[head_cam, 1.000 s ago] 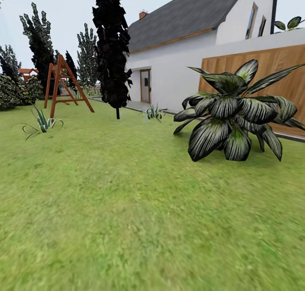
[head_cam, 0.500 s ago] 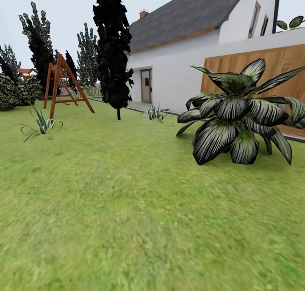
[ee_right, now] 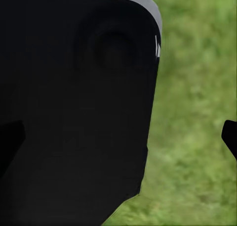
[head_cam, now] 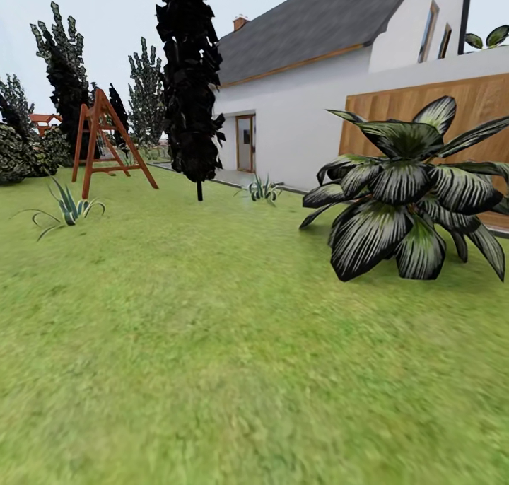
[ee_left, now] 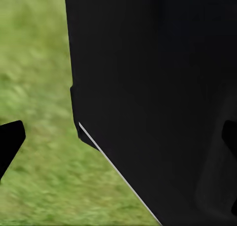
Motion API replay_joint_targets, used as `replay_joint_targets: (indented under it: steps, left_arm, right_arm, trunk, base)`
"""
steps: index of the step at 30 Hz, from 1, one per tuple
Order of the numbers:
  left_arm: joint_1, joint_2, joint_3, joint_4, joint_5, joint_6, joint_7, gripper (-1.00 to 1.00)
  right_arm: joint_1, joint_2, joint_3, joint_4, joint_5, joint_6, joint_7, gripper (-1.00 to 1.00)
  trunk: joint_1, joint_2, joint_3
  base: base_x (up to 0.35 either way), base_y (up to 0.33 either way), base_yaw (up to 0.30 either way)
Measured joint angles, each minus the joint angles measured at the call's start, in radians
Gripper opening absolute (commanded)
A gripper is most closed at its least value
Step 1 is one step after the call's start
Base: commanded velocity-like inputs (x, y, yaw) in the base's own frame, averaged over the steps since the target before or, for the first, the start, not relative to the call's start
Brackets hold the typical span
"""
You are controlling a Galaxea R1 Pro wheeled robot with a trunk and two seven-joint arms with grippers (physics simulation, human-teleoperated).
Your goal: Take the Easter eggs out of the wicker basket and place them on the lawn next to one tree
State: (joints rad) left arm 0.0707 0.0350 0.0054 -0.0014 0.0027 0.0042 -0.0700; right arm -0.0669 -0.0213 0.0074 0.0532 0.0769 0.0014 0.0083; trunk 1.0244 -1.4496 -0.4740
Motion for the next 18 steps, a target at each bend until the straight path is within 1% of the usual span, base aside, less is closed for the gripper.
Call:
replay_joint_targets:
  steps: [5, 12, 18]
  left_arm:
    - [0.000, 0.000, 0.000, 0.000, 0.000, 0.000, 0.000, 1.00]
    - [0.000, 0.000, 0.000, 0.000, 0.000, 0.000, 0.000, 1.00]
    - [0.000, 0.000, 0.000, 0.000, 0.000, 0.000, 0.000, 1.00]
  right_arm:
    - [0.000, 0.000, 0.000, 0.000, 0.001, 0.000, 0.000, 1.00]
    - [0.000, 0.001, 0.000, 0.000, 0.001, 0.000, 0.000, 1.00]
    - [0.000, 0.000, 0.000, 0.014, 0.001, -0.001, 0.000, 1.00]
  trunk:
    - [0.000, 0.000, 0.000]
    - [0.000, 0.000, 0.000]
    - [0.000, 0.000, 0.000]
  base:
    - [0.311, 0.181, -0.019]
    - [0.312, 0.181, -0.230]
    - [0.312, 0.180, -0.038]
